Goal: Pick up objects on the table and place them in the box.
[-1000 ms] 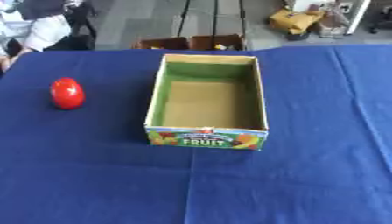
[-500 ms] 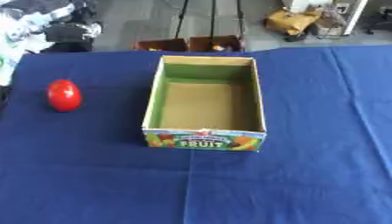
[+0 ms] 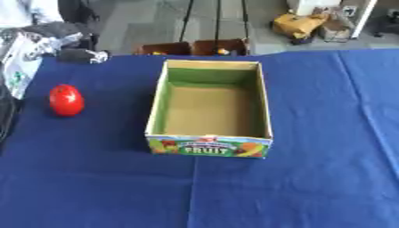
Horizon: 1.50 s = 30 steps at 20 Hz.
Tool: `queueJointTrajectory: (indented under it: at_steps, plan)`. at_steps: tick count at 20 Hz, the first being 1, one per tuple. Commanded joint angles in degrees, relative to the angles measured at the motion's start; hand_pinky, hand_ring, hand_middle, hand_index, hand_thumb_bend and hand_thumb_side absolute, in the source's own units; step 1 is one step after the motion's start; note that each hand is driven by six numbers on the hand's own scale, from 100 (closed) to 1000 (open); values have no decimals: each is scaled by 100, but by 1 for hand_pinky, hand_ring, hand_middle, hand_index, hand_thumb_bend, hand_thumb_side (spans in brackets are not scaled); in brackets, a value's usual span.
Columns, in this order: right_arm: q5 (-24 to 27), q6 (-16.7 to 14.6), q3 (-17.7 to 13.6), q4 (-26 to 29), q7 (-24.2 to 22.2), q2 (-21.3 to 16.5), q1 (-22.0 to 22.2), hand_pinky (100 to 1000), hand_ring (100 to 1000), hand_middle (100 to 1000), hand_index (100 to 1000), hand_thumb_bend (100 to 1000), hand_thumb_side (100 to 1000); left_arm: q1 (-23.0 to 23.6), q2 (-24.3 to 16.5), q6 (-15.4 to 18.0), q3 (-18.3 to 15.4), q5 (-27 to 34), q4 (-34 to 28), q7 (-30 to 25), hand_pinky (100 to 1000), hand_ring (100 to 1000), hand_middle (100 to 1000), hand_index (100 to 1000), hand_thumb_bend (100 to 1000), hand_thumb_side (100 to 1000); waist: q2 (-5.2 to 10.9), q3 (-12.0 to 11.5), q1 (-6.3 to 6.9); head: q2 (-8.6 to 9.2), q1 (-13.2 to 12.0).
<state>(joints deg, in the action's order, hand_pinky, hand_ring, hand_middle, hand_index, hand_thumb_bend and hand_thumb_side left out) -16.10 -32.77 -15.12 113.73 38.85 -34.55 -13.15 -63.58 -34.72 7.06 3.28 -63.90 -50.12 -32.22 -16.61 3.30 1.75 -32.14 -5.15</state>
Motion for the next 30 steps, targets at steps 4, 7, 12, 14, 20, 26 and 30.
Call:
queueJointTrajectory:
  at_steps: [4, 7, 12, 14, 20, 26, 30]
  plan:
    - [26, -106, -19, 86, 110, -185, -71, 691, 776, 780, 859, 100, 938, -76, -139, -181, -122, -5, 173, -183, 850, 937, 1000, 1000, 502, 852, 81, 28, 2, 93, -33]
    - [25, -104, -23, 86, 119, -186, -74, 691, 773, 775, 858, 100, 937, -60, -164, -289, -166, 49, 310, -298, 875, 955, 1000, 1000, 552, 813, 65, 34, 6, 106, -48]
    - [20, -91, -26, 86, 130, -177, -75, 692, 768, 771, 857, 100, 936, -30, -240, -504, -271, 30, 469, -404, 878, 957, 1000, 1000, 479, 711, 36, 30, 10, 110, -62]
    - [20, -84, -29, 86, 138, -172, -76, 692, 767, 769, 857, 100, 936, -11, -270, -568, -302, 18, 517, -421, 866, 958, 1000, 1000, 439, 681, 27, 28, 10, 114, -62]
    - [16, -47, -42, 86, 165, -153, -72, 693, 761, 759, 856, 100, 936, 34, -321, -722, -464, 144, 745, -397, 813, 928, 1000, 1000, 422, 648, -8, 35, -2, 156, -104]
    - [9, -18, -50, 86, 189, -130, -70, 694, 757, 754, 855, 100, 934, 92, -404, -878, -508, 244, 890, -221, 801, 931, 1000, 1000, 385, 603, -42, 25, -3, 186, -128]
    - [7, -13, -53, 86, 201, -118, -74, 694, 757, 752, 855, 100, 932, 129, -426, -941, -529, 213, 983, -195, 794, 910, 998, 1000, 391, 608, -67, 21, -10, 216, -155]
